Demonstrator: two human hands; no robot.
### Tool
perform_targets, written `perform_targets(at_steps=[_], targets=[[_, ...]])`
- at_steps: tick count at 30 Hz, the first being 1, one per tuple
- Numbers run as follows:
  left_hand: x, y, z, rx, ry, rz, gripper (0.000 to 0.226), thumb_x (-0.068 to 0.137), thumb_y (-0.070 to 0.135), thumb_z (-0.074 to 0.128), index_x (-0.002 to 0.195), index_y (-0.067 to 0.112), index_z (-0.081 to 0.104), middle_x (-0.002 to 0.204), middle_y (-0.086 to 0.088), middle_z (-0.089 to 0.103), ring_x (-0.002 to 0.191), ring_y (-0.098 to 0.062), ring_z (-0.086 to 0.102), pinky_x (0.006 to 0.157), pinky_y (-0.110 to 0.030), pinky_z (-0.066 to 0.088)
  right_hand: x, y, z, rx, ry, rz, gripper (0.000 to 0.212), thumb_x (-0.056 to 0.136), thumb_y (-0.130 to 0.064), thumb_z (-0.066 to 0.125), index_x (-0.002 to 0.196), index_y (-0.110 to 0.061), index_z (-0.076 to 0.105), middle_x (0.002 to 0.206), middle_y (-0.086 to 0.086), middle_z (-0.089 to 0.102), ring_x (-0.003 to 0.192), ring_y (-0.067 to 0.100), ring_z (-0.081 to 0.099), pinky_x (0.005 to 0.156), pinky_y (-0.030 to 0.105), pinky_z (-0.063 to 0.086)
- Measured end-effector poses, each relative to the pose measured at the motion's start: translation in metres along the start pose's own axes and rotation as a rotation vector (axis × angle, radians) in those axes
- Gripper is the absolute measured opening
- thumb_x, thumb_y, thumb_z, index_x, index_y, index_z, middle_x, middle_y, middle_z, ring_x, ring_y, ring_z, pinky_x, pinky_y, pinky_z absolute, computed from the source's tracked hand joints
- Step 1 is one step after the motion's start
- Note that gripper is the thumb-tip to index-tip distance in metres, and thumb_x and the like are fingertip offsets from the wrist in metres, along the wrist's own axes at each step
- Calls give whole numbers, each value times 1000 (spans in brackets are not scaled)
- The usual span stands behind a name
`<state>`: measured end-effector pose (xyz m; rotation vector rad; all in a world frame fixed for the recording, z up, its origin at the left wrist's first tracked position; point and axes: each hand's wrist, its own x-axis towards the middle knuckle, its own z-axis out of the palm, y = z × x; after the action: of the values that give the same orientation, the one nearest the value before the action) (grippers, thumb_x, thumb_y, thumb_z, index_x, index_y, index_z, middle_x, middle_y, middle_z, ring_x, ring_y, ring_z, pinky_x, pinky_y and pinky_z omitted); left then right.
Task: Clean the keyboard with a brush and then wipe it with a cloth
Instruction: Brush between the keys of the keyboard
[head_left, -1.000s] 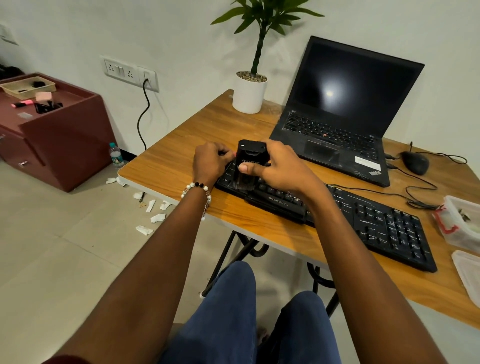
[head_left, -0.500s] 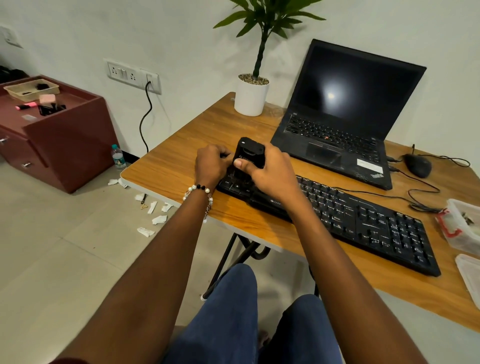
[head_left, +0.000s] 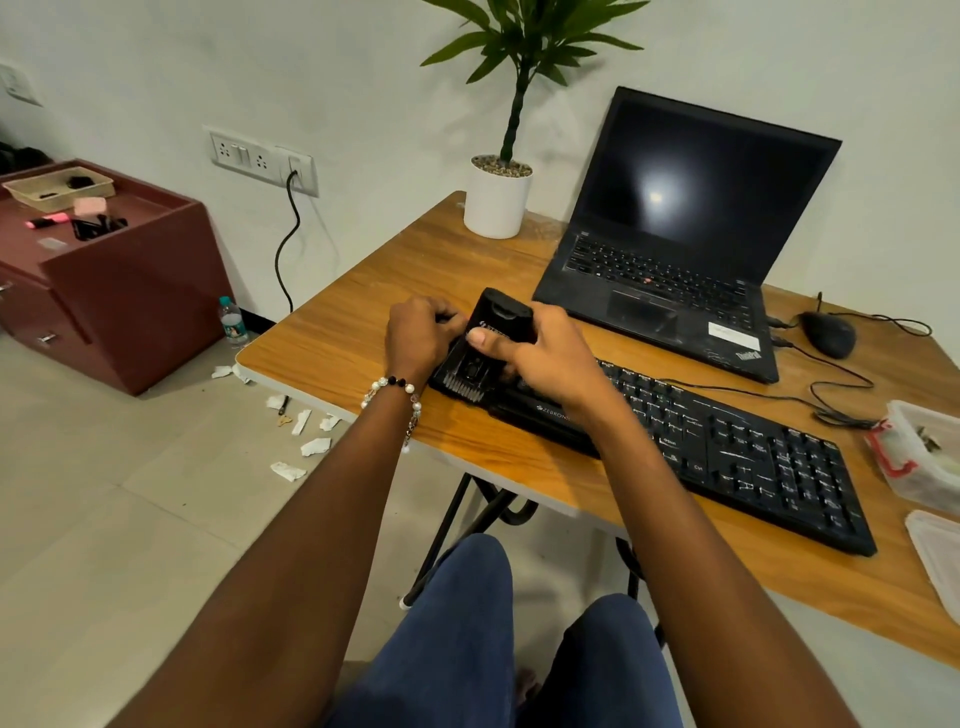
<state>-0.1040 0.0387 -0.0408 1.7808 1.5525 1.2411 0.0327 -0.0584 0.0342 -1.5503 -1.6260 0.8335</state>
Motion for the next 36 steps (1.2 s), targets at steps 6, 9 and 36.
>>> perform_targets(at_steps=[6, 9, 36], targets=[[3, -2, 4, -23, -7, -52, 11, 81, 22, 76, 86, 12, 77, 85, -3, 74, 79, -14, 68, 77, -35, 56, 15, 6, -14, 48, 329, 6, 33, 84, -36, 73, 109, -16, 63, 101, 0, 69, 96, 15, 64, 83, 33, 54], [3, -2, 4, -6, -3, -43, 12, 82, 24, 76, 86, 13, 77, 86, -4, 74, 80, -15, 67, 78, -35, 55, 19, 12, -8, -36, 334, 11, 38, 85, -38, 72, 112, -13, 63, 99, -2, 67, 96, 16, 63, 79, 29, 51], [-8, 17, -6, -17, 114, -101, 10, 83, 18, 74, 90, 12, 77, 91, -3, 74, 84, -15, 67, 77, -28, 54, -27, 45, -71, 161, 383, 153, 28, 81, -36, 76, 97, -14, 66, 96, 1, 72, 91, 18, 70, 76, 40, 60]])
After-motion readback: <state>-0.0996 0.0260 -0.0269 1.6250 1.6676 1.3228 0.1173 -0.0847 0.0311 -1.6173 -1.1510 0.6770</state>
